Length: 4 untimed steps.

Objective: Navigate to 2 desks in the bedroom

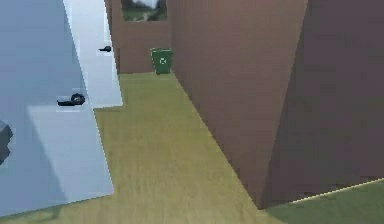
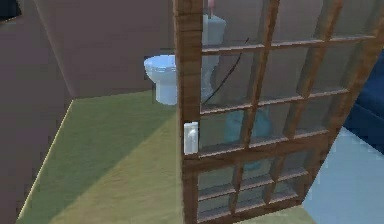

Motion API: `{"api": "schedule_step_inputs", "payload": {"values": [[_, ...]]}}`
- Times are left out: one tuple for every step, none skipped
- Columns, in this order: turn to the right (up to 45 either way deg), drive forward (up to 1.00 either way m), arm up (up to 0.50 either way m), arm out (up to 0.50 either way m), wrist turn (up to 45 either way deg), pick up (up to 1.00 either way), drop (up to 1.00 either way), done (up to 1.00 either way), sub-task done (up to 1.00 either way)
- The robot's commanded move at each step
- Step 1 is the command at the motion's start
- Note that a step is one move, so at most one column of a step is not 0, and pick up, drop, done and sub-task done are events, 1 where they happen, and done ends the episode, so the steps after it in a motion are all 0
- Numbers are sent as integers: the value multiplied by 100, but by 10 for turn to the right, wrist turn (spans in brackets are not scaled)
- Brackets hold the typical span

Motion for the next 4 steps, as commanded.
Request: {"api": "schedule_step_inputs", "payload": {"values": [[0, 100, 0, 0, 0, 0, 0, 0, 0], [-60, 0, 0, 0, 0, 0, 0, 0, 0], [0, 20, 0, 0, 0, 0, 0, 0, 0], [-60, 0, 0, 0, 0, 0, 0, 0, 0]]}}
